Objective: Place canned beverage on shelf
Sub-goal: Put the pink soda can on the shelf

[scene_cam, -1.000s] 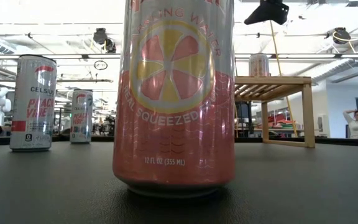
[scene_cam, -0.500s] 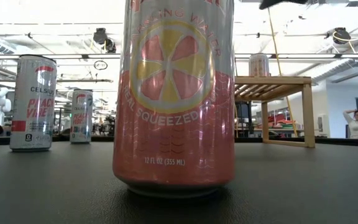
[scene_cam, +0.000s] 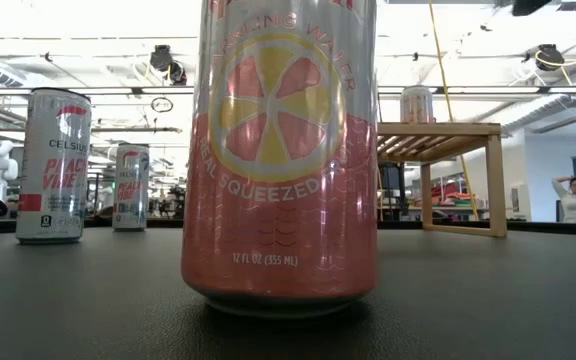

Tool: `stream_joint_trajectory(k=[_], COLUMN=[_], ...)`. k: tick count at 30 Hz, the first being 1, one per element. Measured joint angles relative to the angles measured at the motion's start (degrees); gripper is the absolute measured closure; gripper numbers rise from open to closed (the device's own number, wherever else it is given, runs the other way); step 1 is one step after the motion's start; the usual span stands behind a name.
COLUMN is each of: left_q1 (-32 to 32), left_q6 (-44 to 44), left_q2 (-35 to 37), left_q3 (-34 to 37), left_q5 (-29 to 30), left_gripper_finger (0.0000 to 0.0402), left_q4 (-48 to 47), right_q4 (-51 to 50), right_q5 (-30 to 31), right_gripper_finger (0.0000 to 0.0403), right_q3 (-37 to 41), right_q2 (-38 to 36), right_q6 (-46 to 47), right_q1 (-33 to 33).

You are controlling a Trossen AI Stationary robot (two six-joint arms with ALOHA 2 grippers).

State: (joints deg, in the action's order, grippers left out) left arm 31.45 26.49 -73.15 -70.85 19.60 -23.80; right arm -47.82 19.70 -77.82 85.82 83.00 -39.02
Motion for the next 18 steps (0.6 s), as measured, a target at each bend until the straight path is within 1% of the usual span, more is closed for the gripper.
stream_joint_trajectory(k=[6,11,18], left_q1=[3.39,5.52,6.18], left_q6=[0.12,-2.25,-4.00], left_q2=[-6.39,-10.78,-16.48], left_q3=[0.00,0.02,0.02], left_q5=[-1.75,-2.59,-2.39], left_gripper_finger=[0.0111,0.0111,0.0111], left_q4=[4.95,8.81,12.06], right_q4=[7.09,7.11,7.04], right_q5=[0.76,4.09,4.52], right_gripper_finger=[0.0067,0.0067,0.0067], right_q3=[-0.03,-0.20,-0.20], right_q2=[3.14,3.23,3.23], right_q6=[2.45,2.57,-0.20], right_q1=[-2.07,-3.11,-3.45])
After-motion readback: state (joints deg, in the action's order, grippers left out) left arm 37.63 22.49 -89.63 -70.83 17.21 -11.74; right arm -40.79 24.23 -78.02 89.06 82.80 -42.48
